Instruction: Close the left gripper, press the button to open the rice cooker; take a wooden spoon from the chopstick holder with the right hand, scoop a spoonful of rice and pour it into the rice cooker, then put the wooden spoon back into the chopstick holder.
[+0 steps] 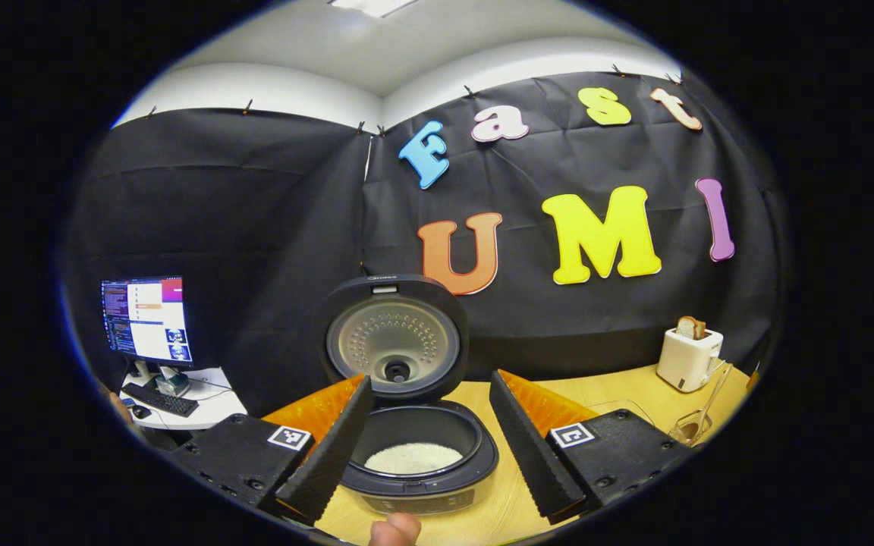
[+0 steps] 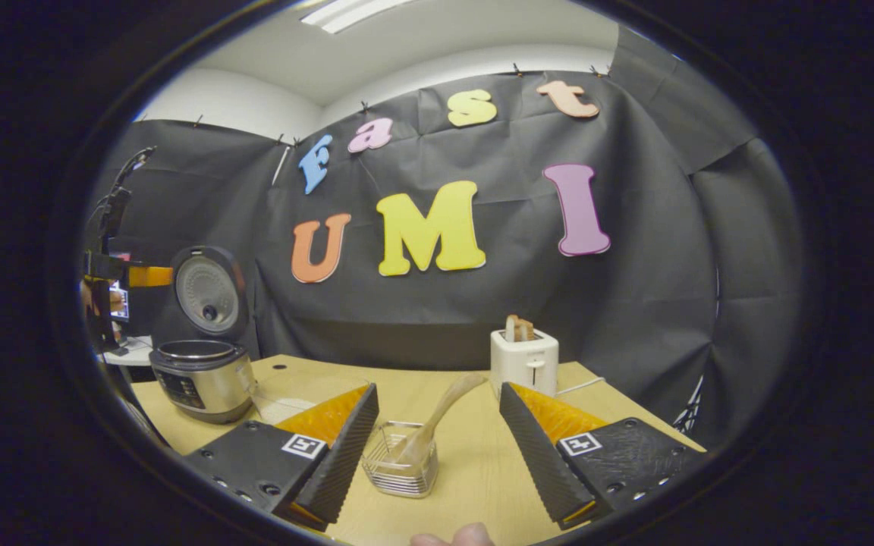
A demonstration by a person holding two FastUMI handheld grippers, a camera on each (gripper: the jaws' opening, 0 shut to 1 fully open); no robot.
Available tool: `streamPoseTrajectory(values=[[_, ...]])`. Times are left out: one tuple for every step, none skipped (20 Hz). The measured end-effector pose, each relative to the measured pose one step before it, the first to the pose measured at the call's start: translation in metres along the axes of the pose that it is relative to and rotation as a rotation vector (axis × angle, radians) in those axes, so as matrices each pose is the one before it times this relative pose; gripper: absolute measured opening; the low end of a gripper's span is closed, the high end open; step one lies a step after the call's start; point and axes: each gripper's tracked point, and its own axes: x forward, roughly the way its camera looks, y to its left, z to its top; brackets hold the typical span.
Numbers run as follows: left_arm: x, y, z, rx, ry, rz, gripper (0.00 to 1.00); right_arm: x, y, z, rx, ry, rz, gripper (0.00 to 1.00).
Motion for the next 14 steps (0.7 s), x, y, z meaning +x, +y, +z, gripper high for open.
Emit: streamPoseTrajectory(values=[[-0.00306, -0.00600, -0.00273, -0.00874, -0.01540, -0.00764, 0.98, 0.00266, -0.00207, -0.00462, 0.01014, 0.01485, -0.00547, 0.96], [-0.00279, -0.00456, -0.00213, -0.00195, -0.01562, -0.00762, 0.98, 0.00314, -0.00187, -0.00597, 0.00977, 0.01707, -0.00407, 0.95], [-0.00348, -0.00315, -0.00273, 0.00206, -0.01241, -0.00279, 0.99, 0.00518, -0.00109, -0.00470, 0.01095, 0.01834, -0.00087, 0.95], [-0.00407, -0.00353, -0.00241, 0.00527, -0.01235, -0.00532, 0.99, 0.00646, 0.00048, -0.00635, 0.01163, 0.02318, 0.00211, 0.96], [-0.00301, -0.00407, -0.00333, 0.00781, -0.00696, -0.01118, 0.99, 0.00673, 0.00006, -0.00477, 0.01463, 0.02328, 0.00305, 0.95], [-0.00261, -0.00412, -0.00420, 0.01163, 0.00261, -0.00750, 0.98, 0.00858, 0.00062, -0.00415, 0.01668, 0.02220, 0.00305, 0.95], [-0.00253, -0.00050, -0.00386, 0.00623, -0.00133, 0.00077, 0.98, 0.00730, 0.00068, -0.00245, 0.01350, 0.01769, 0.00420, 0.95], [-0.00144, -0.00327, -0.00354, 0.00067, -0.00166, -0.00258, 0.99, 0.00739, 0.00161, -0.00218, 0.01064, 0.01453, 0.00407, 0.95], [-0.00027, -0.00434, -0.00414, -0.00925, 0.00329, -0.00641, 0.99, 0.00980, 0.00115, -0.00040, 0.00733, 0.01803, 0.00036, 0.96], [-0.00035, -0.00350, -0.00291, -0.01204, 0.00418, -0.00215, 0.99, 0.00938, -0.00079, -0.00212, 0.00208, 0.01525, -0.00036, 0.95], [0.00177, -0.00183, -0.00404, -0.01599, -0.00204, -0.00288, 0.99, 0.01363, -0.00085, -0.00369, 0.00862, 0.02746, 0.00222, 0.96], [0.00149, -0.00449, -0.00108, -0.00852, -0.00876, -0.01326, 0.99, 0.00968, 0.00115, -0.00267, 0.01083, 0.02188, 0.00800, 0.95], [0.00061, -0.00353, -0.00150, 0.00195, -0.00535, -0.01513, 0.99, 0.00792, 0.00026, -0.00258, 0.01152, 0.01410, 0.00115, 0.95], [0.00129, -0.00118, -0.00206, 0.00648, -0.00212, -0.00222, 0.99, 0.00543, 0.00028, -0.00127, 0.00809, 0.01312, 0.00098, 0.88]])
